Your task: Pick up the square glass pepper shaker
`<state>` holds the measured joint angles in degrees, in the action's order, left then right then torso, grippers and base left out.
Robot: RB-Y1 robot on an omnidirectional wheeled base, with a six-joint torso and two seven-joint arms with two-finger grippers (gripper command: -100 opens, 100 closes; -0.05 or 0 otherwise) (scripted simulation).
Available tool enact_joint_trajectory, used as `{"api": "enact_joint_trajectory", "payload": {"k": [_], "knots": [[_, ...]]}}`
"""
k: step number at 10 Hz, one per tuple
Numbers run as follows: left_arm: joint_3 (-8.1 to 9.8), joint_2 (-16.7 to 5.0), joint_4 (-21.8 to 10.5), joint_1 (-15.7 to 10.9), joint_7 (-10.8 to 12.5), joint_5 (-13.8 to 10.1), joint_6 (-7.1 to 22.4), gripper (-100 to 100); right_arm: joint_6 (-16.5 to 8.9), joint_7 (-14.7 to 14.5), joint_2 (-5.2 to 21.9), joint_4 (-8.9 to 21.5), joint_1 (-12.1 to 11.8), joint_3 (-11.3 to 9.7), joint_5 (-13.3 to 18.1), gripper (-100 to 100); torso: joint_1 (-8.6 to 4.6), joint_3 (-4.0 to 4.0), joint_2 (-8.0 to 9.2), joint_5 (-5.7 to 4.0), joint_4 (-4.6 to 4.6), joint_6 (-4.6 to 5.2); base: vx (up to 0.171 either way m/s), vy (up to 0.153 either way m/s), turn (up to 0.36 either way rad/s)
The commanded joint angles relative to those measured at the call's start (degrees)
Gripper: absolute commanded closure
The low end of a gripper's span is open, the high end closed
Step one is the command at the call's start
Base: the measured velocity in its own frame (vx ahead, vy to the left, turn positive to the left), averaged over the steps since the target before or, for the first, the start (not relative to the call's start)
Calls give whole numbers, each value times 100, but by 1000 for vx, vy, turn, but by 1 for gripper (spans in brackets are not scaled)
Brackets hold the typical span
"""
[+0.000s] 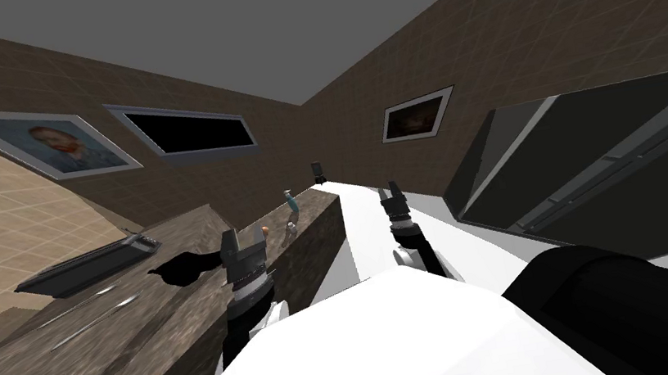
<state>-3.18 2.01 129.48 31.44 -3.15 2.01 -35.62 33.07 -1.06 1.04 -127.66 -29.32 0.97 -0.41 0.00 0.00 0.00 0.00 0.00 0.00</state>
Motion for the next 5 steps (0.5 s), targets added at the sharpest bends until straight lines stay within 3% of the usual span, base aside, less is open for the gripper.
{"api": "enact_joint_trajectory", "payload": {"k": [1, 5], "knots": [[-10, -243, -71, -45, -15, 43, 60, -100, 0, 0, 0, 0, 0, 0, 0, 0, 0, 0, 0, 0, 0, 0, -6, -5, -19], [-64, -857, -462, -290, -97, 280, 384, -100, 0, 0, 0, 0, 0, 0, 0, 0, -3, 4, 8, 0, 2, 1, -22, -13, -37]]}}
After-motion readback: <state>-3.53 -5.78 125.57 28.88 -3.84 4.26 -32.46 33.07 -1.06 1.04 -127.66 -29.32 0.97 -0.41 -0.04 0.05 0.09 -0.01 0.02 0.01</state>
